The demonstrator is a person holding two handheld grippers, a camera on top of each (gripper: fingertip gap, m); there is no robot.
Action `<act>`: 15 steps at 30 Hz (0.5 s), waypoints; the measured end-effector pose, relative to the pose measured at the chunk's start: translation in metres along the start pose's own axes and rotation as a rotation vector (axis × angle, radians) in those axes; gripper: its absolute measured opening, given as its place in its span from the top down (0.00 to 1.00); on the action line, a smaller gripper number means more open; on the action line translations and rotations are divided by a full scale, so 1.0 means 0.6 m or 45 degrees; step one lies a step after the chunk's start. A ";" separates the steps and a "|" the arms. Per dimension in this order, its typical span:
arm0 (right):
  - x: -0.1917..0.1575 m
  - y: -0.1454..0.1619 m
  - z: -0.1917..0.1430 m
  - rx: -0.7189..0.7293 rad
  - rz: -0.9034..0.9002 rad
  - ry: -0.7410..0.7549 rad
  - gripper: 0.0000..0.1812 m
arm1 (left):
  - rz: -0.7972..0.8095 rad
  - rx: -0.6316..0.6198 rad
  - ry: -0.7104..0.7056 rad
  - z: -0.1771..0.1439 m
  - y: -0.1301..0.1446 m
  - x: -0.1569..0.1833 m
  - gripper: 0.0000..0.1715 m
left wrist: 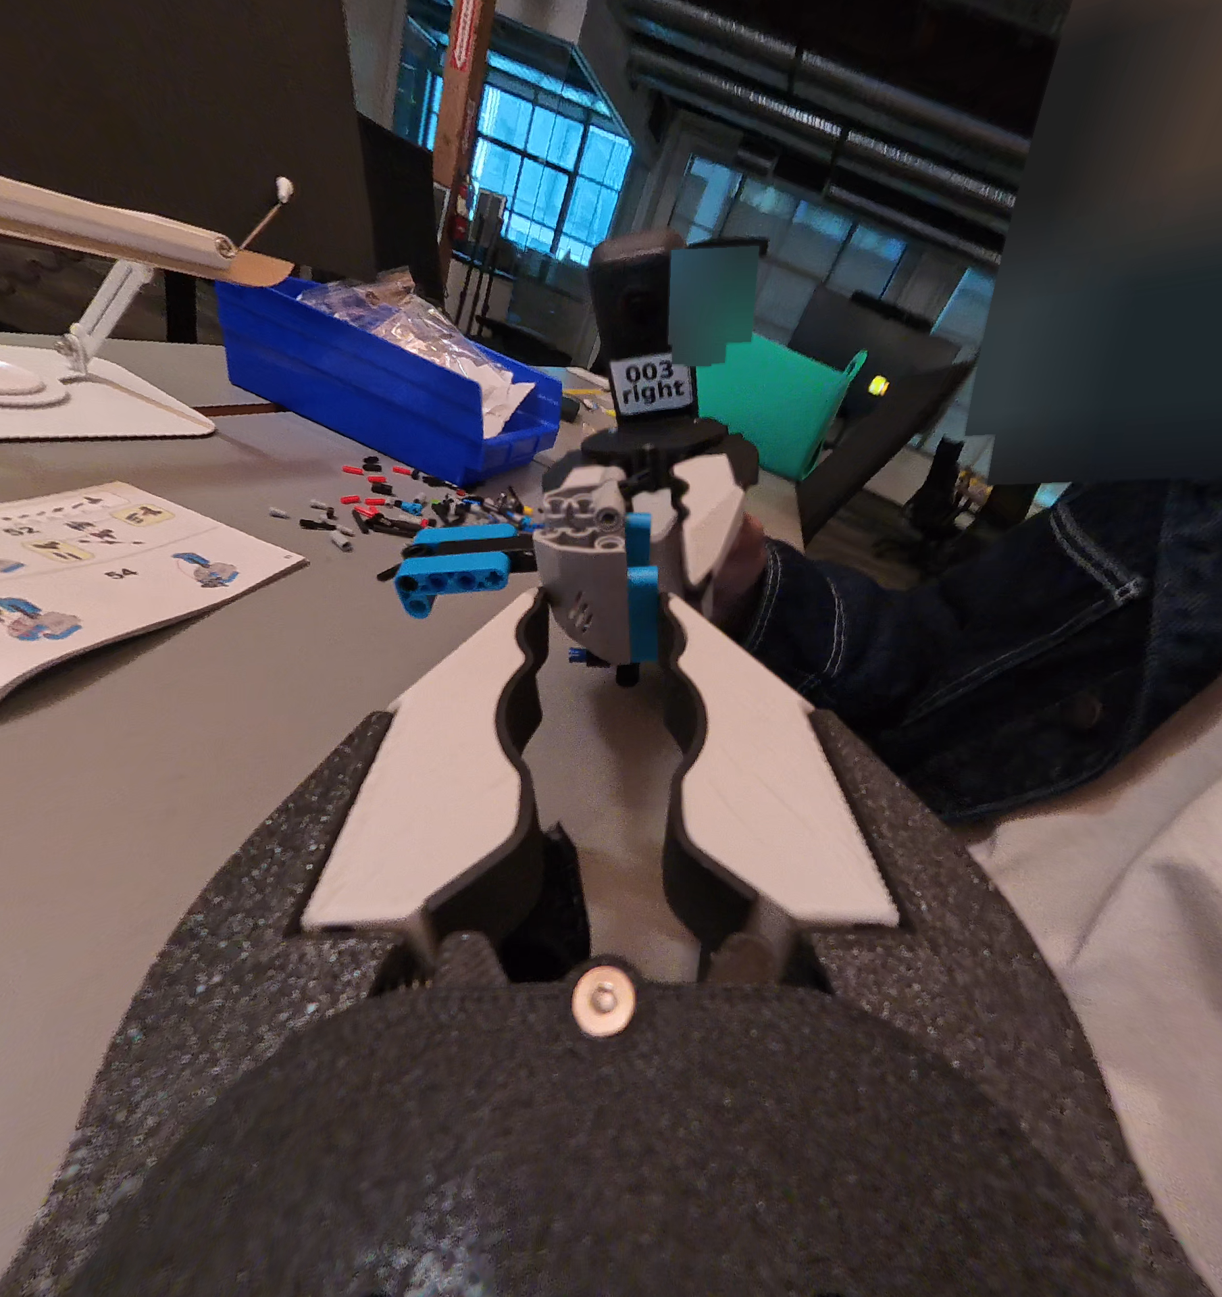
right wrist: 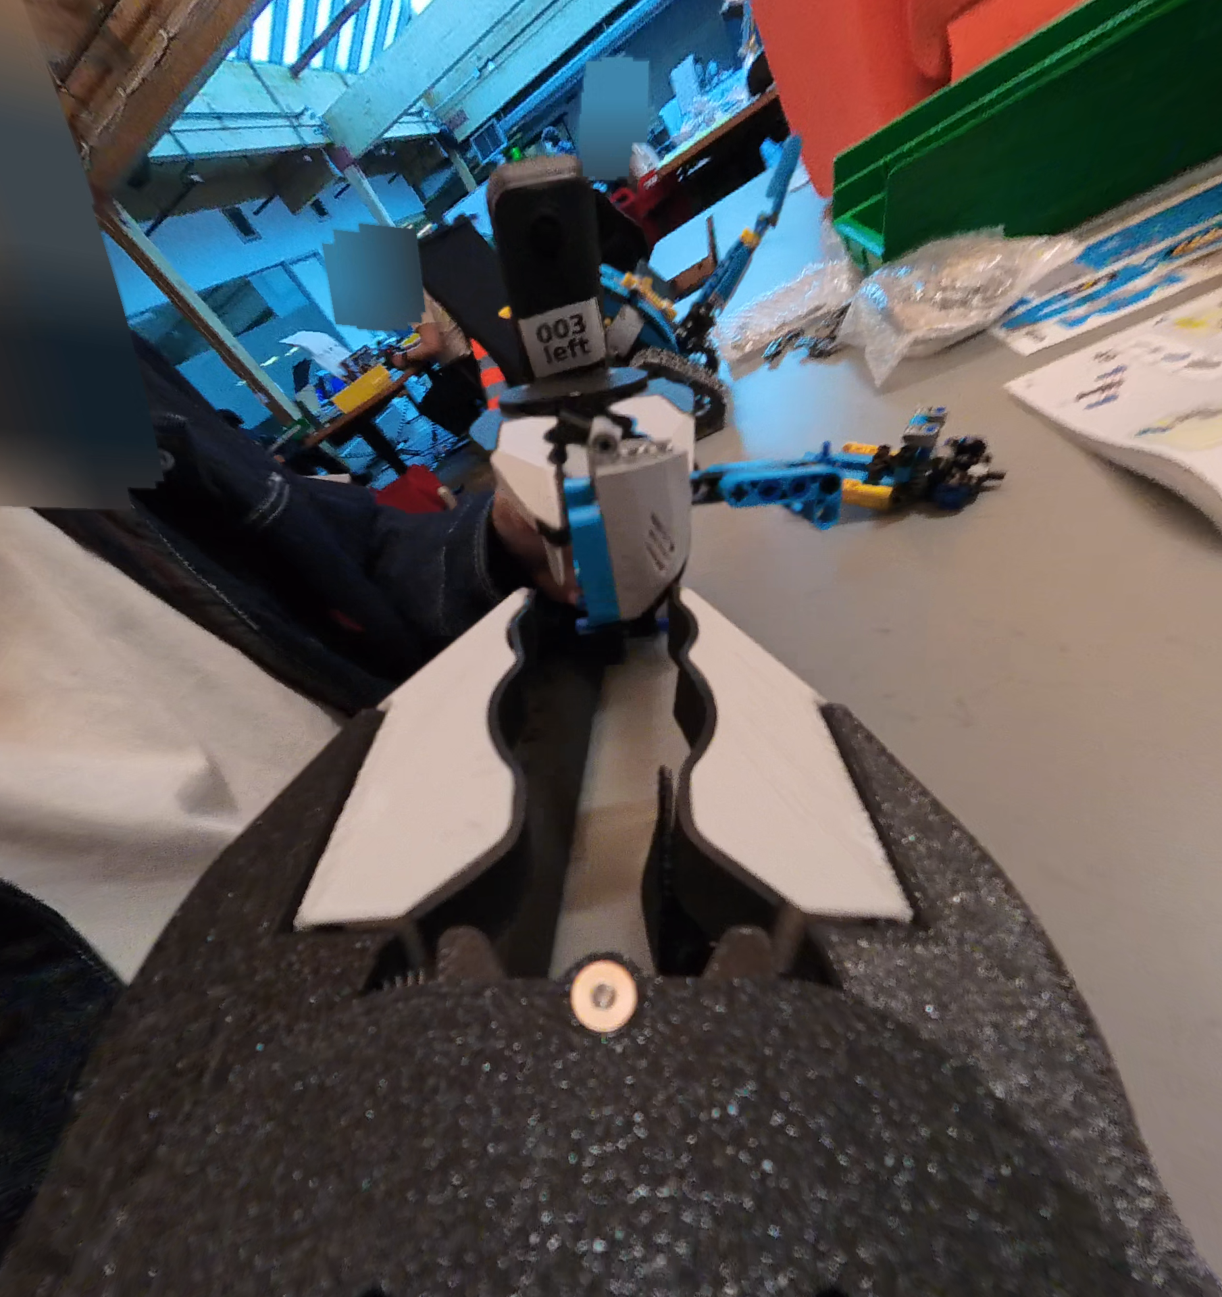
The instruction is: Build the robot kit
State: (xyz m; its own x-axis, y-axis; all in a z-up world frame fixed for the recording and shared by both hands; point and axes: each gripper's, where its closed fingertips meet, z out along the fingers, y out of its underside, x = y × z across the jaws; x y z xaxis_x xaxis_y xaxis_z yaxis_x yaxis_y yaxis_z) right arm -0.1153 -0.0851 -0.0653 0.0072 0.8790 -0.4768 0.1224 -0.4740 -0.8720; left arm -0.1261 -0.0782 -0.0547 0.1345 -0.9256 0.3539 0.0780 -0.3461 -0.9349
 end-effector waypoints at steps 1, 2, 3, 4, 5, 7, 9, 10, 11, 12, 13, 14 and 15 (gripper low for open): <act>0.003 -0.005 -0.003 0.023 -0.031 0.028 0.81 | 0.030 -0.009 -0.001 0.000 0.001 0.003 0.83; 0.002 -0.009 -0.005 0.038 -0.056 0.032 0.82 | 0.056 0.000 0.004 0.001 -0.002 0.007 0.83; 0.001 -0.011 -0.005 0.040 -0.069 0.036 0.83 | 0.077 0.010 0.018 0.001 -0.004 0.013 0.83; 0.000 -0.007 -0.003 0.019 -0.087 0.039 0.84 | 0.091 0.012 0.023 0.001 -0.005 0.016 0.82; 0.001 0.000 0.000 -0.013 -0.102 0.048 0.84 | 0.101 0.012 0.022 0.002 -0.004 0.018 0.82; -0.003 0.004 0.003 -0.032 -0.131 0.042 0.87 | 0.115 0.018 0.022 0.002 -0.005 0.020 0.82; -0.007 0.001 0.003 -0.022 -0.164 0.048 0.88 | 0.113 0.030 0.029 0.001 -0.008 0.022 0.82; -0.007 -0.001 0.002 -0.016 -0.167 0.054 0.88 | 0.109 0.034 0.028 0.001 -0.008 0.022 0.82; -0.007 -0.004 0.002 -0.006 -0.171 0.062 0.89 | 0.097 0.042 0.038 0.001 -0.009 0.023 0.81; -0.005 -0.007 0.001 0.005 -0.183 0.080 0.89 | 0.070 0.034 0.061 0.002 -0.006 0.025 0.74; -0.002 -0.009 -0.001 0.018 -0.187 0.098 0.89 | 0.038 -0.002 0.070 0.006 0.002 0.024 0.67; 0.000 -0.012 -0.002 0.034 -0.178 0.101 0.89 | 0.018 -0.036 0.066 0.009 0.009 0.020 0.65; -0.003 -0.014 -0.002 0.043 -0.163 0.083 0.89 | 0.019 -0.045 0.074 0.011 0.011 0.022 0.67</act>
State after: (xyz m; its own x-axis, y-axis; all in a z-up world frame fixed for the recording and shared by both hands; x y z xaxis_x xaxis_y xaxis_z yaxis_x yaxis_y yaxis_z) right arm -0.1153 -0.0826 -0.0573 0.0583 0.9335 -0.3539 0.0927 -0.3580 -0.9291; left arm -0.1173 -0.0916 -0.0562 0.0779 -0.9377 0.3387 0.0410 -0.3364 -0.9408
